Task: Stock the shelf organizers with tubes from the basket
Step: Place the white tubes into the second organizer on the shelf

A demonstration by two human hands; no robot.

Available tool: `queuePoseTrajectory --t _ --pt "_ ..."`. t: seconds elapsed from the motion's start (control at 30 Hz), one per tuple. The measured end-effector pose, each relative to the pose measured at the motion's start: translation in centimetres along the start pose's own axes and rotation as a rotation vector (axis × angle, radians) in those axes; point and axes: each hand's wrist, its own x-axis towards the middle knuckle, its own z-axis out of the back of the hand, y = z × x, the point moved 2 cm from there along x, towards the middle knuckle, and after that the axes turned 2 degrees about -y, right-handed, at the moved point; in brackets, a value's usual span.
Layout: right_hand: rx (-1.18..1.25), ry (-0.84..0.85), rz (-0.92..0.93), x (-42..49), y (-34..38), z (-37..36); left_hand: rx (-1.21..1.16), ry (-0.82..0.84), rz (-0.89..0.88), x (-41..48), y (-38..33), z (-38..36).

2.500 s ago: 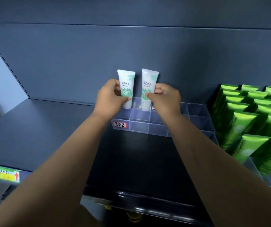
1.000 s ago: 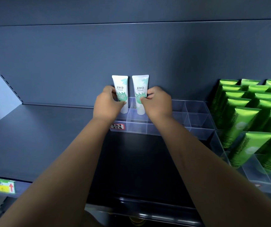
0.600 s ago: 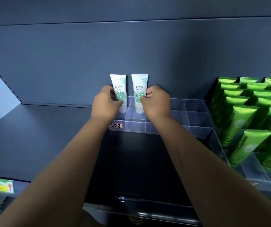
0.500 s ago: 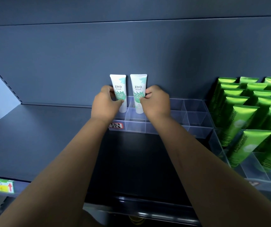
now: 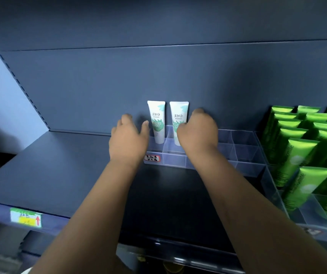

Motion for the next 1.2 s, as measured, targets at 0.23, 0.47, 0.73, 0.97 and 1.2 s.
queuePoseTrajectory --t 0.23,0.47,0.73,0.97,1.2 --pt "0.154 0.131 0.261 -8.7 6.5 3.1 0.255 -0.104 -0.093 -6.1 2.1 7.0" --pt "0.517 0.490 0.704 -25.1 16.7 3.0 0.556 -0.205 0.095 -19.4 12.7 18.7" --pt "0.323 0.877 0.846 -40.6 21.4 -4.5 0.553 -0.185 0.613 -35.2 26.6 25.3" --pt "0.035 1.084 0.678 -45.9 15.6 -13.4 0.363 -0.069 0.863 -40.7 34.4 20.9" --pt "-0.130 1.296 0.494 -46.6 10.5 -22.3 0.101 0.045 1.135 -42.4 42.6 13.8"
